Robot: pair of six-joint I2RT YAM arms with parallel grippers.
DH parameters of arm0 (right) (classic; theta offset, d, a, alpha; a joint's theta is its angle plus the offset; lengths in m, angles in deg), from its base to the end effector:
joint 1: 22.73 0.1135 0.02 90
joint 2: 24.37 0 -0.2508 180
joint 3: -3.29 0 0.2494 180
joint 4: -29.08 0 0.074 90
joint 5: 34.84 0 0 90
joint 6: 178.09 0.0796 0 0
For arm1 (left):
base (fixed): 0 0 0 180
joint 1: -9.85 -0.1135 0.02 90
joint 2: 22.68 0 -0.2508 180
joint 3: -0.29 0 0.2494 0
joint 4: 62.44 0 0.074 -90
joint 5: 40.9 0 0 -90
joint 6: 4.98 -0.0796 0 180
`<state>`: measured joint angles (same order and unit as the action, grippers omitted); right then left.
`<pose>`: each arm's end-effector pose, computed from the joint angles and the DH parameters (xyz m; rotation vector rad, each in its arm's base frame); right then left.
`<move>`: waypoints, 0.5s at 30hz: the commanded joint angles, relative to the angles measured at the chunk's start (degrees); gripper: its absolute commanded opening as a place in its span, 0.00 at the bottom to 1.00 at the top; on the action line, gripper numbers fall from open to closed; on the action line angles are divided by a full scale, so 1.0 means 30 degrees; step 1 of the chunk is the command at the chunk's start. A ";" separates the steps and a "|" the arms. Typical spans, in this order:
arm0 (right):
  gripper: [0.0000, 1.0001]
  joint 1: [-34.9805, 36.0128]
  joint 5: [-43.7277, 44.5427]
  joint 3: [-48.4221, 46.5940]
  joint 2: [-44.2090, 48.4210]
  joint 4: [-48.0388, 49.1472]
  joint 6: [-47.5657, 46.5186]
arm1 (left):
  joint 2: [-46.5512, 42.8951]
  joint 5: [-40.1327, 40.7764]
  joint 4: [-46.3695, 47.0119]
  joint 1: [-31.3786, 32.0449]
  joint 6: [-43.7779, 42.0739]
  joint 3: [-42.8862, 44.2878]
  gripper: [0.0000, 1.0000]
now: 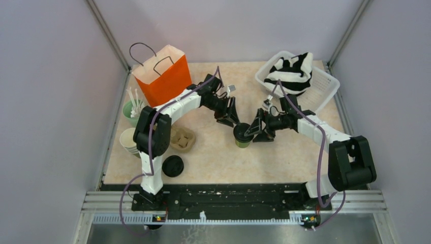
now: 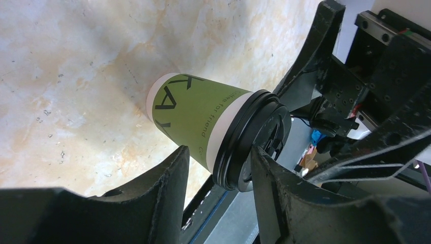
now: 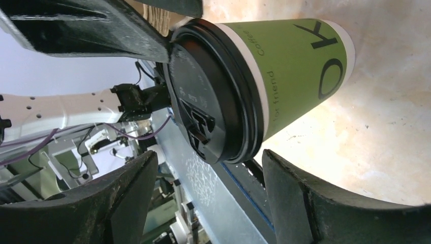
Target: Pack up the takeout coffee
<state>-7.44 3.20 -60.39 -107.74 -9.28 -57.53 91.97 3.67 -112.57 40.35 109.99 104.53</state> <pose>0.2641 0.1372 0.1742 -0.0141 2.6352 1.4624 0.3450 -0.2690 0.1833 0.4340 2.7262 -1.3524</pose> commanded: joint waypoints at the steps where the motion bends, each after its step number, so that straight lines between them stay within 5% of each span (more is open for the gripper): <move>1: 0.71 0.0175 -0.0170 0.0742 -0.0319 0.1582 0.0518 | 0.0080 0.0255 0.0193 -0.0030 -0.0360 -0.0430 0.53; 5: 0.60 0.0170 -0.0080 0.1432 -0.0546 0.2697 0.1061 | 0.0031 0.0299 0.0377 -0.0031 -0.0239 -0.0675 0.52; 15: 0.58 -0.0193 0.0641 0.2804 -0.1345 0.3856 0.0887 | -0.0126 0.1323 0.0204 -0.0041 -0.0455 -0.1776 0.46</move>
<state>-7.42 1.78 -54.54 -109.80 -1.13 -53.90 91.86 1.90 -110.21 40.31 110.54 102.72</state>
